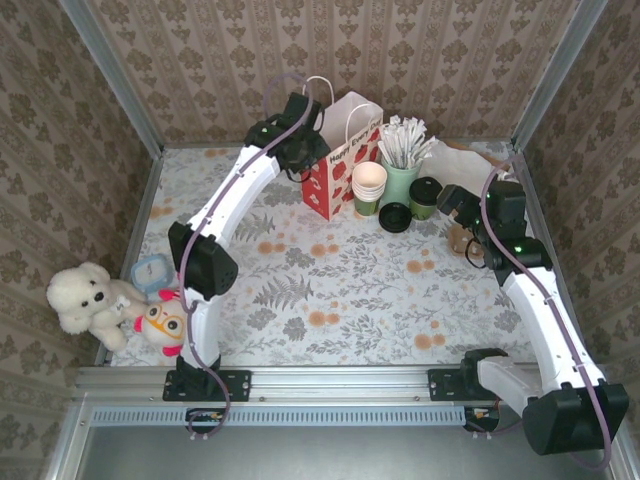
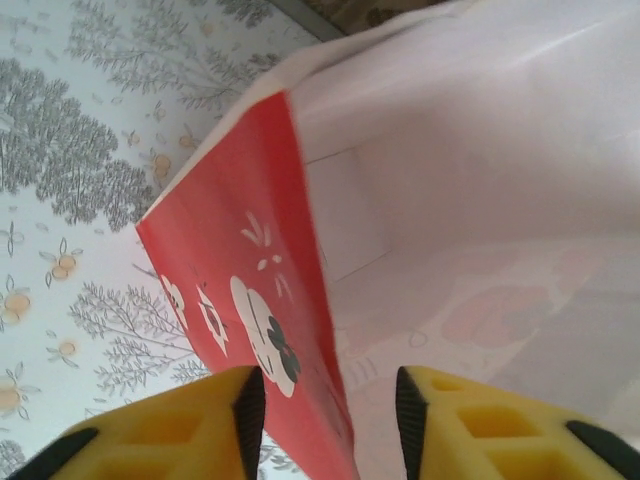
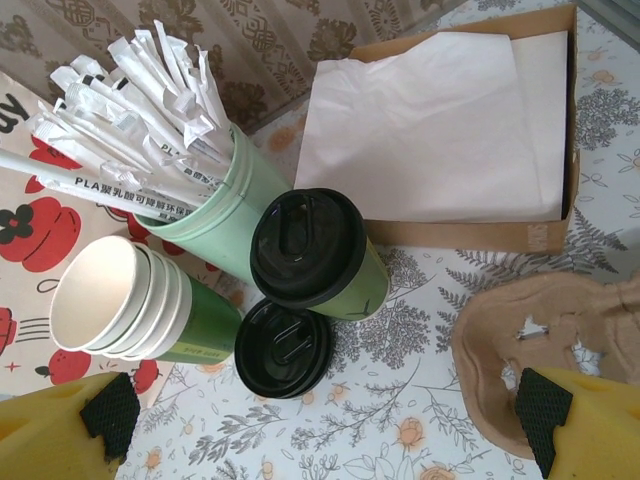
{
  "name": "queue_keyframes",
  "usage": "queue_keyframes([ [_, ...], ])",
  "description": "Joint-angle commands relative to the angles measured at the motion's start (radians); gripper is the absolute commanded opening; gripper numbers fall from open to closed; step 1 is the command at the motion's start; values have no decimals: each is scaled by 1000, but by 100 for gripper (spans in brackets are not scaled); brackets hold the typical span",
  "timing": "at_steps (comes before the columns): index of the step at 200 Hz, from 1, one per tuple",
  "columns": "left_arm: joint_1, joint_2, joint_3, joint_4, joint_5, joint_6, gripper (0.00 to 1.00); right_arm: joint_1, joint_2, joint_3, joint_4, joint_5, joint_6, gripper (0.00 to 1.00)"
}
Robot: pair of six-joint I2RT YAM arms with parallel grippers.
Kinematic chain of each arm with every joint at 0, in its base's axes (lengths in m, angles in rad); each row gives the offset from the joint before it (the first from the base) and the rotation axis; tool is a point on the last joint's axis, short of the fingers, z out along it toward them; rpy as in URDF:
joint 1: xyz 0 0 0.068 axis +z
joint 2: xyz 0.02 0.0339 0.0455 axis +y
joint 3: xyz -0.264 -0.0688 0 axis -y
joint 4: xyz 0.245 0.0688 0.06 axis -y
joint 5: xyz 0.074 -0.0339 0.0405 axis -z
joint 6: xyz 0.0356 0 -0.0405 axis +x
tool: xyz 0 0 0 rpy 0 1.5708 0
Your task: Pack the takeout coffee
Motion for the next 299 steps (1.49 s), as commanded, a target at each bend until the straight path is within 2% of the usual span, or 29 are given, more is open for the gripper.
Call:
queue_keyframes([
  [1,2,-5,28,-31,-30,4,29,-4,-27,-4,-39,2,-24,100],
  [11,3,-10,20,-7,-36,7,28,-4,-28,-10,-37,-1,-30,100],
  [39,5,-26,9,24,-76,11,12,-4,-31,-19,-46,-7,-39,100],
  [80,20,-93,-63,62,-112,65,5,-4,-51,-35,-36,-12,-11,100],
  [92,29,-131,-122,104,-107,134,5,-4,-70,-46,-16,-21,-7,100],
  [114,69,-235,-269,137,-133,165,0,-4,-117,-79,21,11,22,100],
  [142,124,-401,-518,276,-59,175,0,-4,-139,-100,51,28,41,100],
  [147,156,-422,-545,287,-52,185,0,-4,-136,-99,49,29,51,100],
  [164,171,-482,-603,290,-21,255,0,-6,-114,-72,7,50,89,100],
  [184,183,-538,-644,232,-13,293,0,-6,-80,-41,-11,38,63,100],
  [204,206,-611,-702,185,0,311,0,-6,-62,-36,33,-5,50,100],
  [247,244,-788,-841,181,85,306,0,-2,-1,-22,150,-211,44,100],
  [299,253,-872,-918,154,271,282,0,68,115,84,88,-261,22,100],
])
